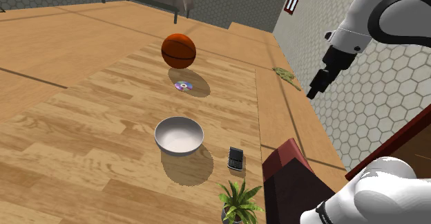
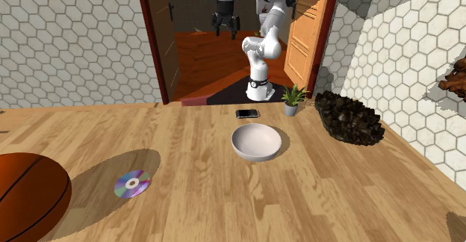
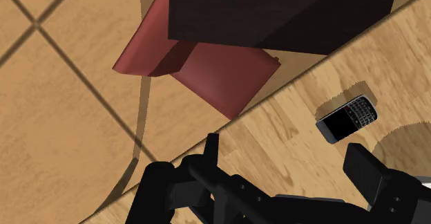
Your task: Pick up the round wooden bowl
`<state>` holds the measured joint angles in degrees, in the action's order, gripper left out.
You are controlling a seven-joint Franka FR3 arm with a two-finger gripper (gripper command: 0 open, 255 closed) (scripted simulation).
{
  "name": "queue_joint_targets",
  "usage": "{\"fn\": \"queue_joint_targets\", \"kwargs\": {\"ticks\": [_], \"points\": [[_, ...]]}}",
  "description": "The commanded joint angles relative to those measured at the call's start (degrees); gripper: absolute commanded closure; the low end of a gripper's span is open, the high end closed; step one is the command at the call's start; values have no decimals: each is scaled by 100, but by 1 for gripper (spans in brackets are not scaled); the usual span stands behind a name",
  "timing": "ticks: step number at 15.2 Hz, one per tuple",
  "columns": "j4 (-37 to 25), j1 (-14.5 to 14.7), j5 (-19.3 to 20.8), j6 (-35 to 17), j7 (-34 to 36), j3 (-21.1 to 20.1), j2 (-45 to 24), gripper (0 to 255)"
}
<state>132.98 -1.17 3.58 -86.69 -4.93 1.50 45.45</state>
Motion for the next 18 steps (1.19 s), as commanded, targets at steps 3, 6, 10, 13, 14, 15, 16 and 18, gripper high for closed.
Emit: {"fn": "queue_joint_targets", "kwargs": {"ticks": [3,6,10,13,14,15,16,18], "points": [[151,53,-154,-320,182,-110,-163,0],[325,138,-374,-811,440,-277,-461,0],[453,255,-645,-1476,758,-499,-957,0],[469,339,-828,-1972,978,-667,-1396,0],[459,366,-884,-2135,1048,-722,-1554,0],[440,392,-937,-2296,1117,-777,-1717,0],[414,418,-987,-2455,1186,-831,-1885,0],[338,467,-1076,-2765,1320,-938,-2234,0]]}}
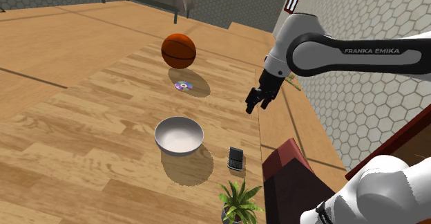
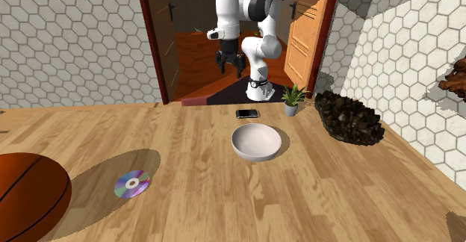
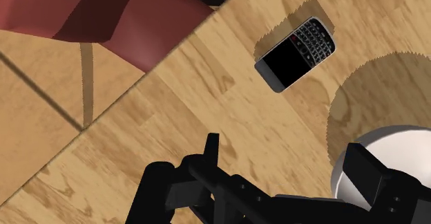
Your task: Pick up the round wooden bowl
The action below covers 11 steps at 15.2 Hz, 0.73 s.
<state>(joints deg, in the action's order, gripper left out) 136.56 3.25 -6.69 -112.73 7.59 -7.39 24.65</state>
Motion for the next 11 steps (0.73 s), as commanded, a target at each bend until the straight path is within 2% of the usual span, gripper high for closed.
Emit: {"fn": "queue_joint_targets", "kwargs": {"ticks": [1,11], "points": [[-69,49,-89,-311,134,-102,-335,0],[-979,277,-227,-1578,813,-540,-2290,0]]}}
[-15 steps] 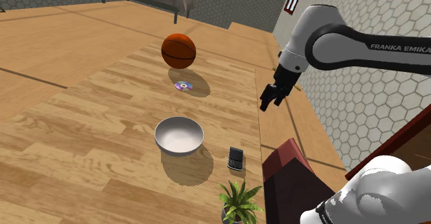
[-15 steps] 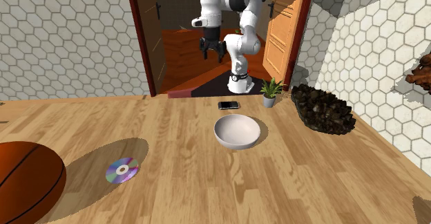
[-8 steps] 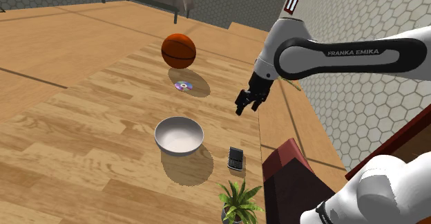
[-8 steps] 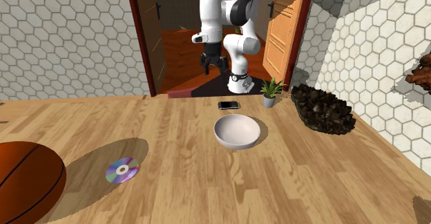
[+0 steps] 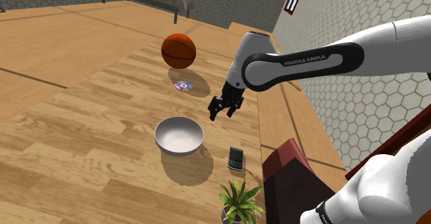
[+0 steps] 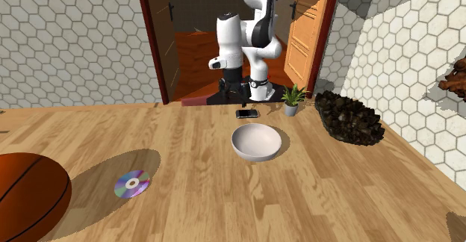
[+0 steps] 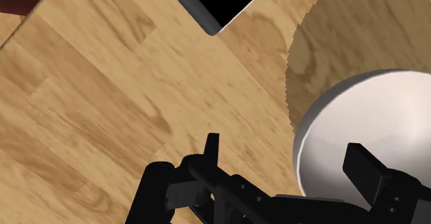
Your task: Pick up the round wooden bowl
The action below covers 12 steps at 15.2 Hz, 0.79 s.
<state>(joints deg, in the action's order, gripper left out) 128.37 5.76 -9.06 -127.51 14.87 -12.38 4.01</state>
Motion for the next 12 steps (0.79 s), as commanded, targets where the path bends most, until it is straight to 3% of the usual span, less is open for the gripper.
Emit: {"fn": "queue_joint_targets", "kwargs": {"ticks": [1,5,12], "points": [[-291,52,24,-197,158,-72,-432,0],[-888,183,113,-524,447,-160,-1261,0],[-767,215,151,-961,442,-153,-1576,0]]}}
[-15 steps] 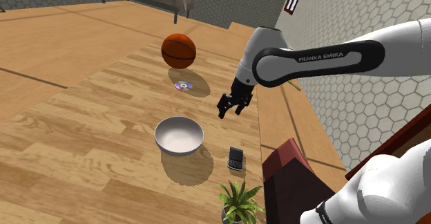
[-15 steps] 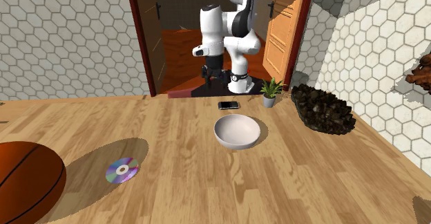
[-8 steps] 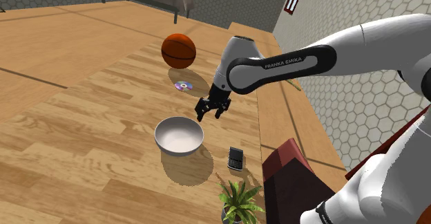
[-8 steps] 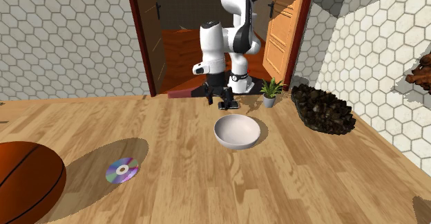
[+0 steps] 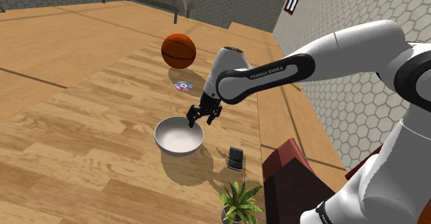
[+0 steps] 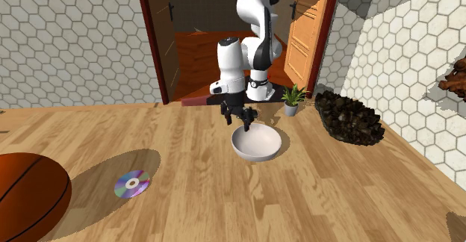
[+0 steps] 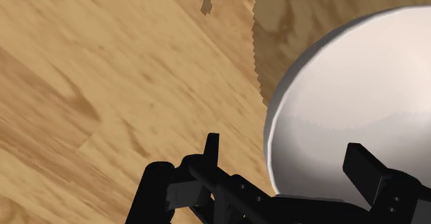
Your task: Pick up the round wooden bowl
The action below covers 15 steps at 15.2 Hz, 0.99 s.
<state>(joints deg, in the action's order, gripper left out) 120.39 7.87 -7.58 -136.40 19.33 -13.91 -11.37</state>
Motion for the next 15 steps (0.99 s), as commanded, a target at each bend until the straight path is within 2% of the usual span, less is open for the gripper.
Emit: {"fn": "queue_joint_targets", "kwargs": {"ticks": [1,3,4,13,15], "points": [[65,9,12,-181,-9,3,-115,0],[66,9,12,-181,-9,3,-114,0],[70,10,10,-184,-9,3,-112,255],[65,9,12,-181,-9,3,-115,255],[23,2,-1,-43,-3,-1,-17,255]]}}
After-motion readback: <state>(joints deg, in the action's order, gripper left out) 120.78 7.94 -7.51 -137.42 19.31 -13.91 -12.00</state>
